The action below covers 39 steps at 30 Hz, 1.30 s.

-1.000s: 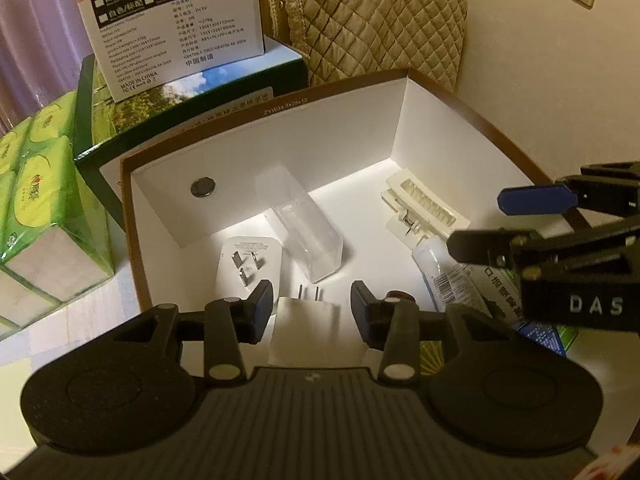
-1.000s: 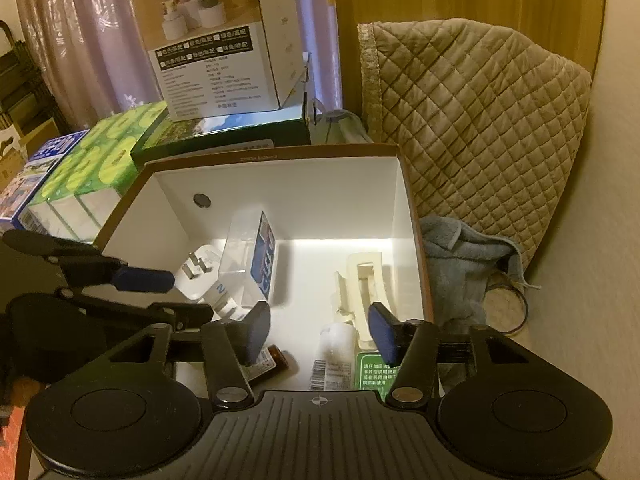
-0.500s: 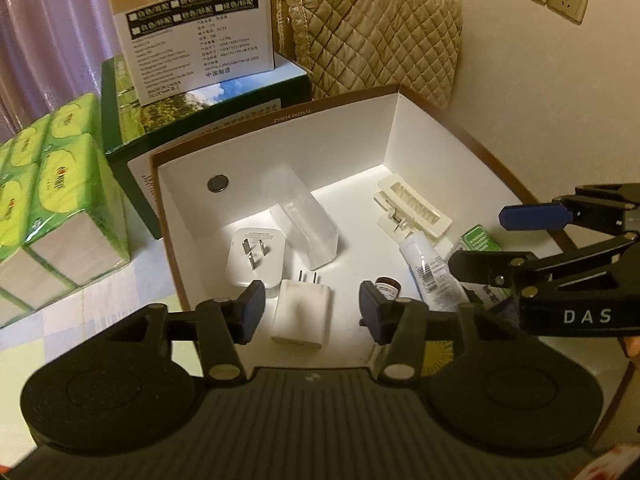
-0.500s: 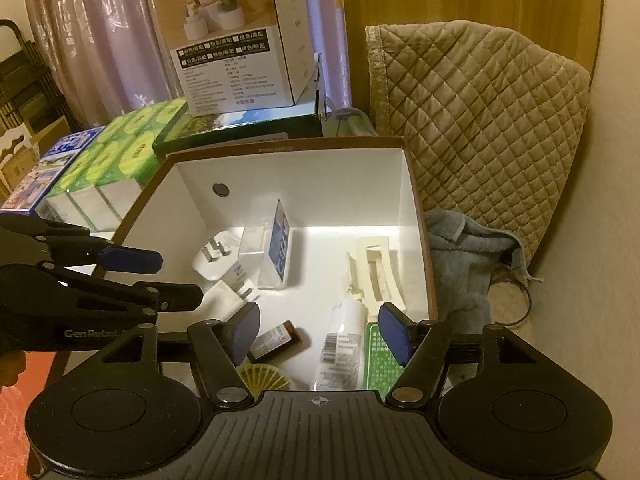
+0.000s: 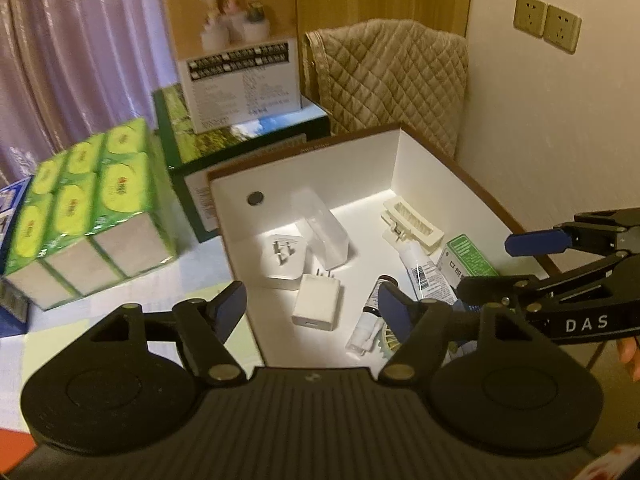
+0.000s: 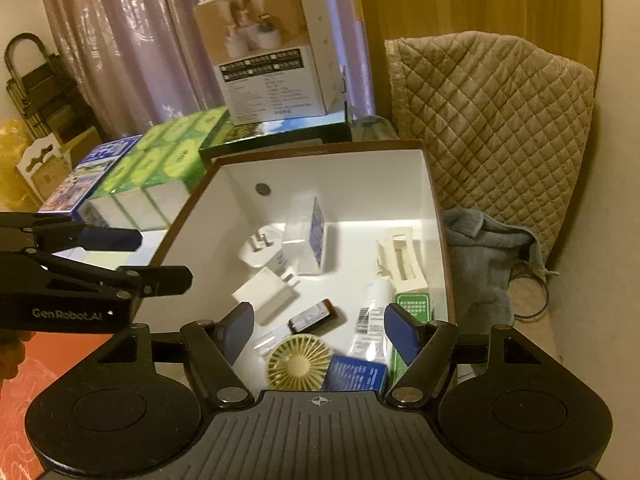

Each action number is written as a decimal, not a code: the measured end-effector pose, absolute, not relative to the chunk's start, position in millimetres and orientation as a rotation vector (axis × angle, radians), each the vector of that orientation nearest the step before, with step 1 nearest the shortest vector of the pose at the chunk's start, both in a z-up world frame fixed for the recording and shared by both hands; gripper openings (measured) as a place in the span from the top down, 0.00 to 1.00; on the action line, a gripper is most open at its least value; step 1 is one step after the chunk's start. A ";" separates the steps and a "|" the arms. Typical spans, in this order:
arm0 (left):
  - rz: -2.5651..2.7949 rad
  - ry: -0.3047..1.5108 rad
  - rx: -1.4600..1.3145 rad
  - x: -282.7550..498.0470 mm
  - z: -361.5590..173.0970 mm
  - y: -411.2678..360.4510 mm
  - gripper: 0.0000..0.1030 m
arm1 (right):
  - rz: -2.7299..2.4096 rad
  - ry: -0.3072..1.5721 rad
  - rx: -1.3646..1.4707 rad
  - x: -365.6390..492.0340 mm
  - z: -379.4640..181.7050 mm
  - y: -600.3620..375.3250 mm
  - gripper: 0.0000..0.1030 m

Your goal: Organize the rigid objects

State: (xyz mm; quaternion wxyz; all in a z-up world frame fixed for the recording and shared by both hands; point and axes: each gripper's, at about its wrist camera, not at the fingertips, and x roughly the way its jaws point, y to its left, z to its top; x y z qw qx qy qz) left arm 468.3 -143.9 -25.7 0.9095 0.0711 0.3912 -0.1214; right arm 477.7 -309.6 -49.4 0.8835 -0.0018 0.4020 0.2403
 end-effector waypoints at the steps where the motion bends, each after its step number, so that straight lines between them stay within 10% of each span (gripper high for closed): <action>1: -0.241 0.803 0.143 462.8 -23.1 -141.8 0.30 | 0.504 0.835 -0.006 474.1 -47.6 -309.8 0.33; 39: -0.074 0.804 0.037 214.8 10.2 -9.3 0.28 | 0.453 0.838 0.048 244.1 -22.3 -246.8 0.25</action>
